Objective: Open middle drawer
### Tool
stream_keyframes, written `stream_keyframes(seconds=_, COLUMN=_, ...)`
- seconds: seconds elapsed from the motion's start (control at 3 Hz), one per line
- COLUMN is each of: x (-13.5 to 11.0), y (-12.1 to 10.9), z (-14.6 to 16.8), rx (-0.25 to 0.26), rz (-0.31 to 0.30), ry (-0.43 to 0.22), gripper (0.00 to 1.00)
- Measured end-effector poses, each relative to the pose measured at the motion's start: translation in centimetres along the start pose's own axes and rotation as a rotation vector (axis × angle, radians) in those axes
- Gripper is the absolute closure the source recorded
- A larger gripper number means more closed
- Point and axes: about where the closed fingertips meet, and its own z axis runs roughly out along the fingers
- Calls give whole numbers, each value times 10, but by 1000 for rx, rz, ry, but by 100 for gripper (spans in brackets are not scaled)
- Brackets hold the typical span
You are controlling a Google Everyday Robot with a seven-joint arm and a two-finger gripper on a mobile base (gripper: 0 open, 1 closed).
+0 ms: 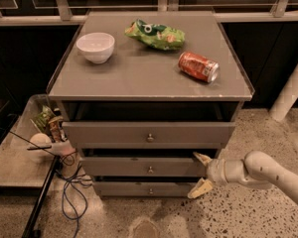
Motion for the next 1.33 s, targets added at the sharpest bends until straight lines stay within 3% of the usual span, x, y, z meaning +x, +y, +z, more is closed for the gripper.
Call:
stream_keyframes(seconds=0.33, x=-1, y=-8, z=16, rx=11, rz=-37, ry=28, gripper=0)
stream_keyframes(seconds=0.67, x=3, y=-24, z=31, rx=74, rz=-71, ry=76, gripper=0)
stream_keyframes(seconds=1.33, x=9, y=-26, z=38, rx=62, rz=-72, ry=91, gripper=0)
